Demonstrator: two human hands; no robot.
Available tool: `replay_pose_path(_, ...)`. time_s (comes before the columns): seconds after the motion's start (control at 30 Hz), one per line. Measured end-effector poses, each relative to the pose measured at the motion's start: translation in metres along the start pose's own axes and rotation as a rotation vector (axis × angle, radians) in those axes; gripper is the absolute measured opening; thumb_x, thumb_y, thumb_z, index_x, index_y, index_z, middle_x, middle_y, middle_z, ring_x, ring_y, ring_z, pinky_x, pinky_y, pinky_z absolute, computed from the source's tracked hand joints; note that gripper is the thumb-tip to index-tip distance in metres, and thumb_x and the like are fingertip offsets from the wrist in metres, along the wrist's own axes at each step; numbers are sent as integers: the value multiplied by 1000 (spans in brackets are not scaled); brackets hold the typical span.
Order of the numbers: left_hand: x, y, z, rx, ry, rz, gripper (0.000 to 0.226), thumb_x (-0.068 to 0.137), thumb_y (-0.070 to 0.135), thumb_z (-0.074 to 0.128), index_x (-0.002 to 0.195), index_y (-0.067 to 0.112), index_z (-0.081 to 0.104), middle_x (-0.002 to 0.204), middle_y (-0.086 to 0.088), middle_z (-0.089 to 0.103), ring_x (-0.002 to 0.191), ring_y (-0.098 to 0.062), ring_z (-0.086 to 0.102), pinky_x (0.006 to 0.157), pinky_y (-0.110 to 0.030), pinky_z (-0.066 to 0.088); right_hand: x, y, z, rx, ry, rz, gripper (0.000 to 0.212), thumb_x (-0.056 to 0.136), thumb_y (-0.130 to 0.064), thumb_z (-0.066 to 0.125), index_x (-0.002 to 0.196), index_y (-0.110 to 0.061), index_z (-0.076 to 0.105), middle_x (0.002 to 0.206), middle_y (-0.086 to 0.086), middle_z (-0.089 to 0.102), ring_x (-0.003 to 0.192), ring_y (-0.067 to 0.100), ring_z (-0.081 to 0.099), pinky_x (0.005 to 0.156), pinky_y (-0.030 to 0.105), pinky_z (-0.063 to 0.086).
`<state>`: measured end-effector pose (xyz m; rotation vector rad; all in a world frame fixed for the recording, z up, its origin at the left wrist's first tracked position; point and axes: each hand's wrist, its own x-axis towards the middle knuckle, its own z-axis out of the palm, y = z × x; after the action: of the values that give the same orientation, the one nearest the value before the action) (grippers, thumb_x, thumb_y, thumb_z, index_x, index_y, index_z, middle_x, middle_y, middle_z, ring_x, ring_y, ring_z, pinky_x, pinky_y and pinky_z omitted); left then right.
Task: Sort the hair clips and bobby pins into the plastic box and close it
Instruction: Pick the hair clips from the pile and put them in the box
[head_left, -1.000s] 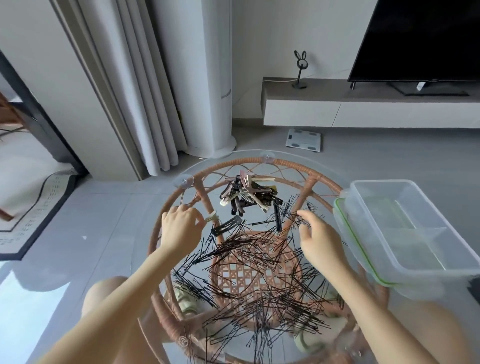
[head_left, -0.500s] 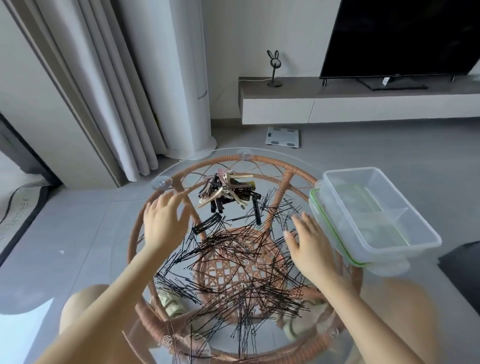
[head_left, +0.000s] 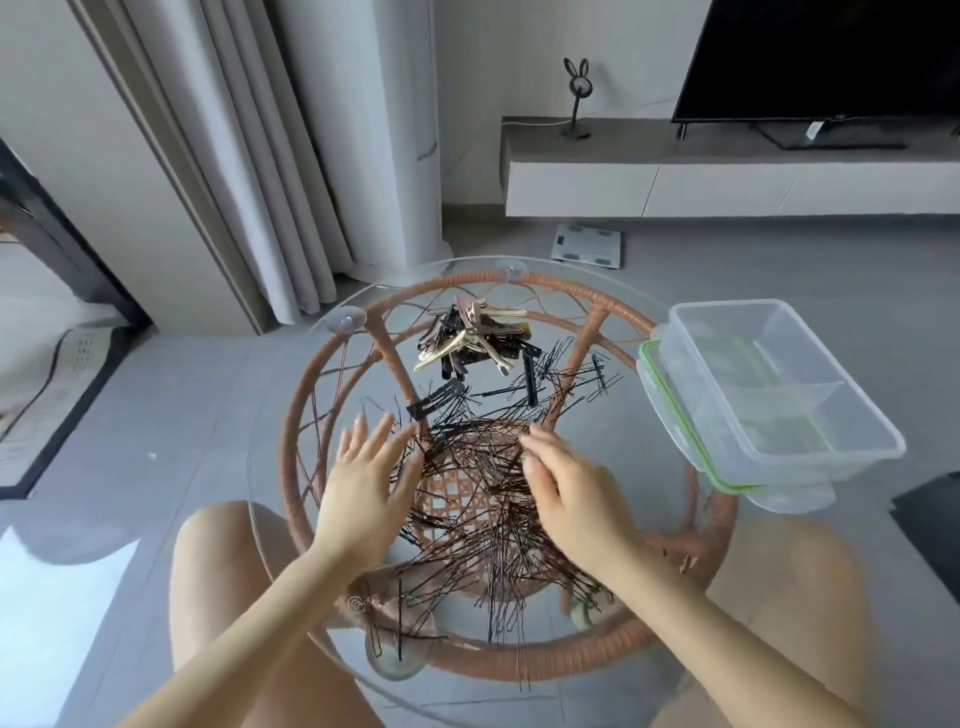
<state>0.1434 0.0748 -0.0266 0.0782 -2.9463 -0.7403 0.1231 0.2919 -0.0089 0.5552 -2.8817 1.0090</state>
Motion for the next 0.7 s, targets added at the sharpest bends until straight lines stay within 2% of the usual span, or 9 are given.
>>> replay_pose_path(0.07,-3,3,-2,-127,12,1,58,87,60,23,136,33,40,151,7,25,143,-15,13,113,-38,6,22,6,-11,-14,120,37,35,96,-23,41,126,-9,52,136,5,52,120,19,53,102,27,39)
replay_pose_path(0.13,3,0,-6,-169,68,-7,56,90,59,25,132,29,46,149,5,32,141,-16,24,112,-42,15,55,21,-21,-75,143,108,37,97,-24,37,130,-9,48,142,8,45,120,25,53,103,36,42)
replay_pose_path(0.17,10,-5,-8,-114,114,-4,55,92,57,26,133,26,46,149,3,33,141,-17,26,112,-42,15,72,30,-24,-128,109,144,40,98,-26,34,133,-8,44,146,11,38,127,26,45,107,40,36)
replay_pose_path(0.23,32,-21,-15,48,163,-7,54,94,51,28,136,21,42,151,-3,30,142,-22,21,116,-41,11,103,50,-27,-240,-1,209,47,100,-30,25,139,-7,34,152,14,24,140,27,23,115,40,15)
replay_pose_path(0.33,58,-41,-22,157,30,-83,55,95,49,23,144,24,29,155,-3,18,145,-22,7,120,-40,3,126,74,-25,-369,-128,262,53,99,-38,14,144,-10,21,155,13,12,143,29,7,115,38,0)
replay_pose_path(0.4,61,-45,-16,179,-54,-68,57,95,50,19,145,23,23,156,-2,11,145,-19,0,119,-36,-4,123,79,-19,-380,-131,213,54,98,-40,11,145,-15,20,155,9,11,143,28,2,113,36,-6)
replay_pose_path(0.47,55,-37,-8,159,-69,-21,59,95,49,16,145,18,22,156,-2,9,145,-16,-2,116,-31,-8,108,75,-10,-351,-117,123,54,97,-42,11,144,-18,24,155,4,12,143,24,2,110,34,-10)
replay_pose_path(0.63,23,-5,8,29,-103,89,58,97,47,15,145,17,19,155,1,11,144,-10,0,115,-25,-6,55,53,1,-187,-112,-24,48,99,-37,19,139,-14,34,152,3,22,143,17,11,114,28,-3)
replay_pose_path(0.7,14,8,6,-62,-125,75,55,97,45,20,145,19,22,155,2,13,144,-9,2,115,-24,-5,39,42,-1,-94,-149,-51,45,100,-33,24,138,-13,37,152,3,25,143,16,13,116,27,1)
